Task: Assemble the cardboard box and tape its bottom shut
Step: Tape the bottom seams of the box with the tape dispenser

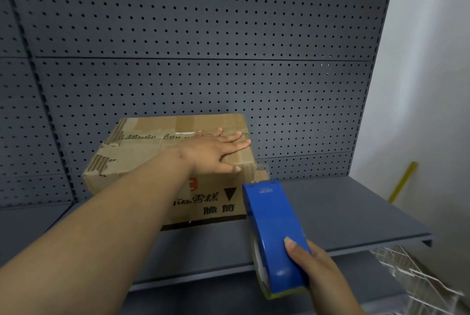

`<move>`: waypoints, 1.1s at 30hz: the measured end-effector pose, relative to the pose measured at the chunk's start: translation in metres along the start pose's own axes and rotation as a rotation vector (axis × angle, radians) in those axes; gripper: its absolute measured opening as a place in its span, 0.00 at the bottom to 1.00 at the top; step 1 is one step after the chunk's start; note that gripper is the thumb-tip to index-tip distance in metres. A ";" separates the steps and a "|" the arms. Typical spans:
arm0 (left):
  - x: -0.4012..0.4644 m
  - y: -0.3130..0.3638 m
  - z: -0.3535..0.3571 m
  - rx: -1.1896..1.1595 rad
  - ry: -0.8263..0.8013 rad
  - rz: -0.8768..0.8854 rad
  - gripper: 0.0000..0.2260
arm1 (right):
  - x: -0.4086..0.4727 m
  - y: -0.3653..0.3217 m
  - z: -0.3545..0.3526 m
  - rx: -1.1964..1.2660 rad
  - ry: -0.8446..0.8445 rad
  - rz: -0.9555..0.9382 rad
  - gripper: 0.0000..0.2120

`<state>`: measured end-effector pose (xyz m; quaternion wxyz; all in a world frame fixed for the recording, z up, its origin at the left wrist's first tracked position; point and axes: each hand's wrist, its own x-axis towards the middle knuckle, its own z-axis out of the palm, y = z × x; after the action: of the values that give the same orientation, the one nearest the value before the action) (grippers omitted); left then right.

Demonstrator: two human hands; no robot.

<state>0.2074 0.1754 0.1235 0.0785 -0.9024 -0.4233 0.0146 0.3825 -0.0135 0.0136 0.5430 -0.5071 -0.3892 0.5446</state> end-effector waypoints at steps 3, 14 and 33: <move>0.001 0.002 -0.002 -0.001 -0.024 -0.006 0.30 | 0.002 0.002 -0.004 -0.023 0.003 -0.012 0.07; 0.008 0.034 -0.019 -0.036 0.029 -0.166 0.35 | 0.012 0.002 0.004 -0.055 -0.047 0.002 0.09; 0.023 0.025 0.010 0.010 0.093 -0.177 0.31 | 0.024 -0.026 0.008 -0.112 -0.036 -0.029 0.10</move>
<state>0.2403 0.1789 0.1112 0.1037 -0.8607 -0.4974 -0.0322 0.3821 0.0143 0.0371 0.5145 -0.5212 -0.4359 0.5231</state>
